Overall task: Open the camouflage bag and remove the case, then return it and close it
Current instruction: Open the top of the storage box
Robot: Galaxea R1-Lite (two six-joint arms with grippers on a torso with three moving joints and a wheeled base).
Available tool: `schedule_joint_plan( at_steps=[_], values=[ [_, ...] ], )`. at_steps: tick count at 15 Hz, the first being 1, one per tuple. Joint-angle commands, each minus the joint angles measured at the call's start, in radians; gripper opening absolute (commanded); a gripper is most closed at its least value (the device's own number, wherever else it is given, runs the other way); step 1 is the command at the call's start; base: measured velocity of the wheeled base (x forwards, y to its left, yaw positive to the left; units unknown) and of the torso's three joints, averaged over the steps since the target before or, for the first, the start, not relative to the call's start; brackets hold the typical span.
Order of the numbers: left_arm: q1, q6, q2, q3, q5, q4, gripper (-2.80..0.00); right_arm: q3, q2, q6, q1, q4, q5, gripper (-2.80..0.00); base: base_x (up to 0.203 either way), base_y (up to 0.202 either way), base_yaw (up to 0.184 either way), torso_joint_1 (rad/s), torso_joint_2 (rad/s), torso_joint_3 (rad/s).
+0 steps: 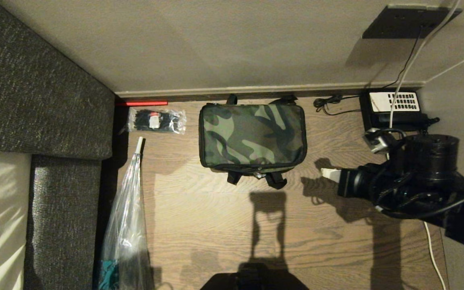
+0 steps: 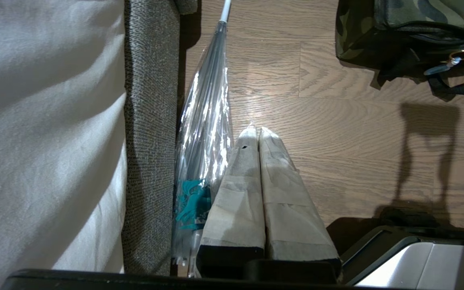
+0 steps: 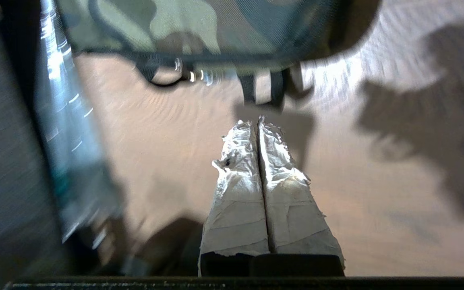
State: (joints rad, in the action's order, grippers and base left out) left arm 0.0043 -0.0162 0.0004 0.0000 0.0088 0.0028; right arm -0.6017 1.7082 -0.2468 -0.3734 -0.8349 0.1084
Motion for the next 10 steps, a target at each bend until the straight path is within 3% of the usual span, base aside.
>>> schedule_joint_plan(
  at_steps=[1,3,8,9,10],
  values=[
    [0.000,-0.001,-0.002,0.003,0.000,-0.001,-2.80,-0.001,0.225,-0.003,-0.120,-0.142,-0.211,-2.80,0.000,0.000,0.000,0.000,0.00,0.000],
    [0.000,-0.001,-0.002,0.003,0.000,0.000,-2.80,-0.006,0.297,-0.008,-0.206,-0.172,-0.313,-2.80,0.000,0.000,0.000,0.000,0.00,0.000],
    [0.000,-0.001,-0.002,0.003,0.000,-0.001,-2.80,-0.066,0.421,-0.044,-0.279,-0.290,-0.355,-2.80,0.000,0.000,0.000,0.000,0.00,0.000],
    [0.000,-0.001,-0.002,0.003,0.000,0.000,-2.80,-0.096,0.436,-0.061,-0.284,-0.296,-0.365,0.00,0.000,0.000,0.000,0.000,0.00,0.000],
    [0.000,-0.001,-0.002,0.003,0.000,0.000,-2.80,-0.126,0.450,-0.081,-0.288,-0.296,-0.377,0.00,0.000,0.000,0.000,0.000,0.00,0.000]
  ],
)
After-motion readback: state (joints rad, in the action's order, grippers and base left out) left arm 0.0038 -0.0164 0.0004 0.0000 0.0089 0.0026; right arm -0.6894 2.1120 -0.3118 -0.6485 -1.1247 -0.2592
